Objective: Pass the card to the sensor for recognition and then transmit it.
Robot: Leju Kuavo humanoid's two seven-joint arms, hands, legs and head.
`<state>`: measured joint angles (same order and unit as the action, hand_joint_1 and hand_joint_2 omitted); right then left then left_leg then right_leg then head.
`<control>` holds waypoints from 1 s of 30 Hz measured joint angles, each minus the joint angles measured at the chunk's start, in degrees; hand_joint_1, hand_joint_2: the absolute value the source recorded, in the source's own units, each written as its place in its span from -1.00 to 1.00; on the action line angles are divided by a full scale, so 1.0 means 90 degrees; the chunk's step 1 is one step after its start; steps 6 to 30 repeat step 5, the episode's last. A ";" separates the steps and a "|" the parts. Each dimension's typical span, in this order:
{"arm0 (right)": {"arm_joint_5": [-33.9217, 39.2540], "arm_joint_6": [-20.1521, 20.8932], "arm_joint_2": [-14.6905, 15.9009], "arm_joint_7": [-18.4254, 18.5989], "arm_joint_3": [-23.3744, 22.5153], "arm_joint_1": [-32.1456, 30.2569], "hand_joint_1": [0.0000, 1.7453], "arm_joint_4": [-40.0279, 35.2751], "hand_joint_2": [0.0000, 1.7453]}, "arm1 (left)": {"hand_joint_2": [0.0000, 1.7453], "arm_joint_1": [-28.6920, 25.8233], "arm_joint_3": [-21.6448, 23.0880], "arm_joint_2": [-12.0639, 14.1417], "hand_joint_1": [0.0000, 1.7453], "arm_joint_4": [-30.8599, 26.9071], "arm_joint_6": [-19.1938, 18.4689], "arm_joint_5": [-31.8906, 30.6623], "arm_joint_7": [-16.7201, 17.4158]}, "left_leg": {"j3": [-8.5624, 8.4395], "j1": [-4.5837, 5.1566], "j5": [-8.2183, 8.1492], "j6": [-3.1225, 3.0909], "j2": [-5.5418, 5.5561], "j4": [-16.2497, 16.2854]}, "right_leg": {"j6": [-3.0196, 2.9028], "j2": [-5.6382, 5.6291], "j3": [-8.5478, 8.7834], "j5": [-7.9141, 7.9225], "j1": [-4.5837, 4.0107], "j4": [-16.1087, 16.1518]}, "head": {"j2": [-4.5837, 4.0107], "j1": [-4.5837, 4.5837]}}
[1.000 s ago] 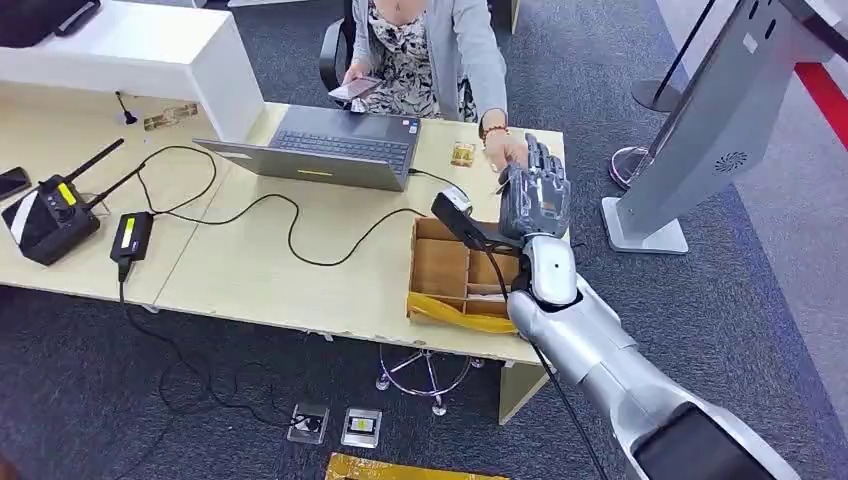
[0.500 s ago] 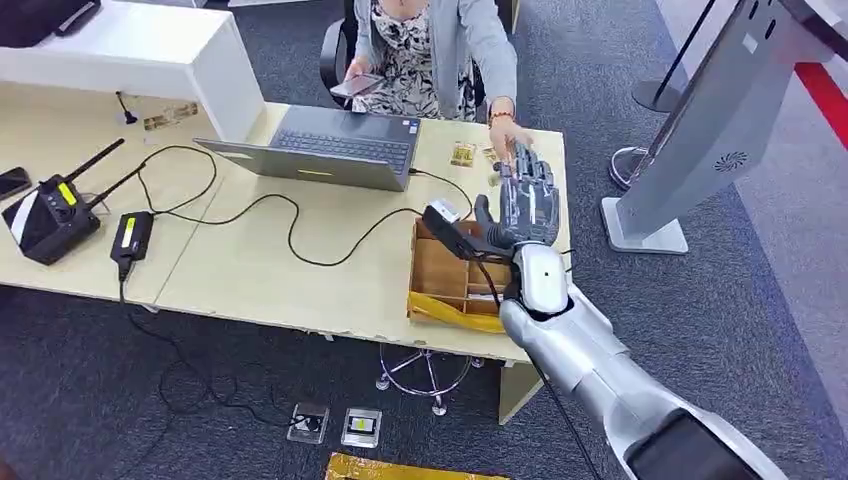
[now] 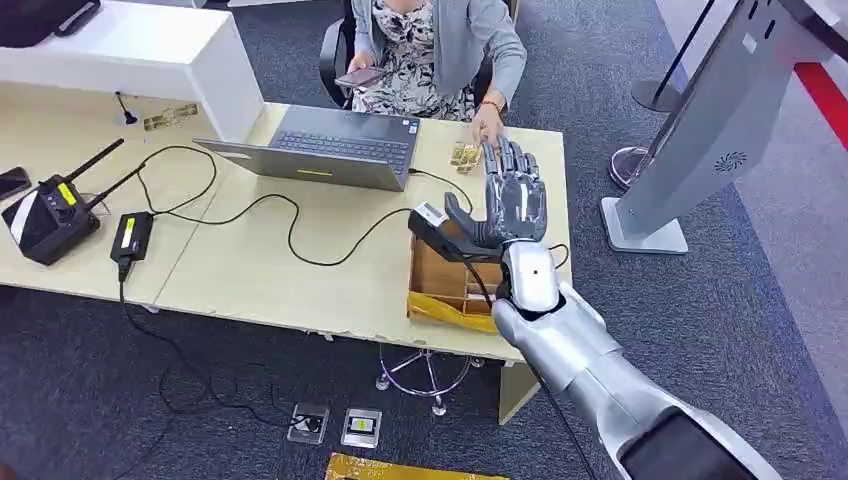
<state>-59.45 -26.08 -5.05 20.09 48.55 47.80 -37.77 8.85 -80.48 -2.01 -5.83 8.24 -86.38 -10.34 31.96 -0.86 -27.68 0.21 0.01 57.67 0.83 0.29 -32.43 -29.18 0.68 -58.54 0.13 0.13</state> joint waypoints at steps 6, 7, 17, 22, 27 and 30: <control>0.0085 -0.0080 0.0127 -0.0012 -0.0141 0.0084 -1.00 -0.0002 -1.00 | -1.00 -0.0007 0.0002 0.0000 -1.00 -0.0005 -0.0024 -0.0068 -0.0017 | -0.0001 0.0001 0.0000 0.0000 0.0000 0.0001 | 0.0000 0.0000 0.0001 0.0000 0.0001 0.0001 | 0.0000 0.0002; 0.0085 -0.0080 0.0127 -0.0012 -0.0141 0.0084 -1.00 -0.0002 -1.00 | -1.00 -0.0007 0.0002 0.0000 -1.00 -0.0005 -0.0024 -0.0068 -0.0017 | -0.0001 0.0001 0.0000 0.0000 0.0000 0.0001 | 0.0000 0.0000 0.0001 0.0000 0.0001 0.0001 | 0.0000 0.0002; 0.0085 -0.0080 0.0127 -0.0012 -0.0141 0.0084 -1.00 -0.0002 -1.00 | -1.00 -0.0007 0.0002 0.0000 -1.00 -0.0005 -0.0024 -0.0068 -0.0017 | -0.0001 0.0001 0.0000 0.0000 0.0000 0.0001 | 0.0000 0.0000 0.0001 0.0000 0.0001 0.0001 | 0.0000 0.0002; 0.0085 -0.0080 0.0127 -0.0012 -0.0141 0.0084 -1.00 -0.0002 -1.00 | -1.00 -0.0007 0.0002 0.0000 -1.00 -0.0005 -0.0024 -0.0068 -0.0017 | -0.0001 0.0001 0.0000 0.0000 0.0000 0.0001 | 0.0000 0.0000 0.0001 0.0000 0.0001 0.0001 | 0.0000 0.0002; 0.0085 -0.0080 0.0127 -0.0012 -0.0141 0.0084 -1.00 -0.0002 -1.00 | -1.00 -0.0007 0.0002 0.0000 -1.00 -0.0005 -0.0024 -0.0068 -0.0017 | -0.0001 0.0001 0.0000 0.0000 0.0000 0.0001 | 0.0000 0.0000 0.0001 0.0000 0.0001 0.0001 | 0.0000 0.0002; 0.0085 -0.0080 0.0127 -0.0012 -0.0141 0.0084 -1.00 -0.0002 -1.00 | -1.00 -0.0007 0.0002 0.0000 -1.00 -0.0005 -0.0024 -0.0068 -0.0017 | -0.0001 0.0001 0.0000 0.0000 0.0000 0.0001 | 0.0000 0.0000 0.0001 0.0000 0.0001 0.0001 | 0.0000 0.0002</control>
